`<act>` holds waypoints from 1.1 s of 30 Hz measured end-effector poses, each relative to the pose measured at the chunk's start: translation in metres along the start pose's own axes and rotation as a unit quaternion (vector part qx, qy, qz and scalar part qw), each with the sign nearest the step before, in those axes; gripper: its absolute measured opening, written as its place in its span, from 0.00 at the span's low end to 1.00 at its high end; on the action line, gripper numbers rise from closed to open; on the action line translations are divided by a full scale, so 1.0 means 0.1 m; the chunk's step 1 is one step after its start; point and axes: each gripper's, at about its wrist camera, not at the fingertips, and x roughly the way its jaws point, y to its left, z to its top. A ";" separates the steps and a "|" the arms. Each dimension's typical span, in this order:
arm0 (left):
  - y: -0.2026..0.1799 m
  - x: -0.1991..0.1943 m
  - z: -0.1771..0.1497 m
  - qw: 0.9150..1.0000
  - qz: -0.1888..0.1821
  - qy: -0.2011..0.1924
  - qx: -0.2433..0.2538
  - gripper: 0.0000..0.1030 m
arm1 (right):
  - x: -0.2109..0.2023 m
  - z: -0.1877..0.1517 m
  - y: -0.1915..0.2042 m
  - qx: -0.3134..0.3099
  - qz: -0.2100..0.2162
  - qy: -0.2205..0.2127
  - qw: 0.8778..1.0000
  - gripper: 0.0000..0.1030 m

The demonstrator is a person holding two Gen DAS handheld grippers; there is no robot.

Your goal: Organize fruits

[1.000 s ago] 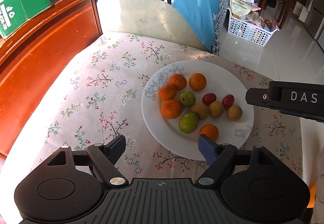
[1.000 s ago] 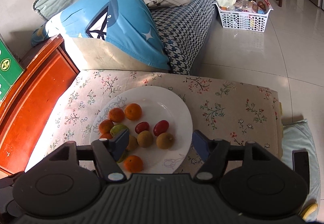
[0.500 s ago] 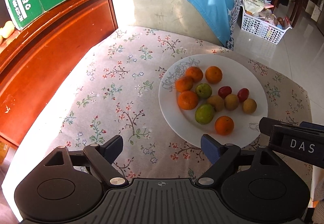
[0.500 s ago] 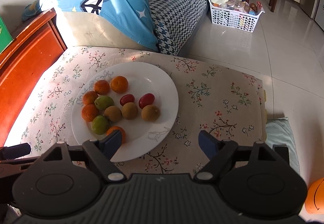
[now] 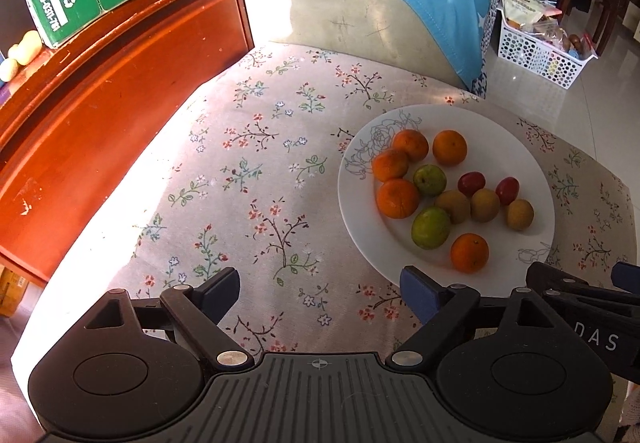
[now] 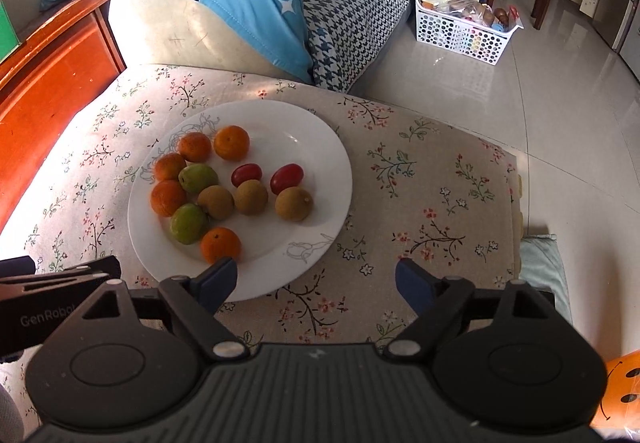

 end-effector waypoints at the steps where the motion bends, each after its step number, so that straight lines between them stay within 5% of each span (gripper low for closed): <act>1: -0.01 0.00 0.00 1.000 0.004 -0.001 0.003 0.87 | 0.00 -0.01 0.02 -0.003 -0.003 -0.001 1.000 0.84; 33: -0.05 0.03 -0.04 0.999 0.042 0.001 0.030 0.88 | 0.03 -0.06 0.14 -0.040 -0.032 0.000 0.999 0.85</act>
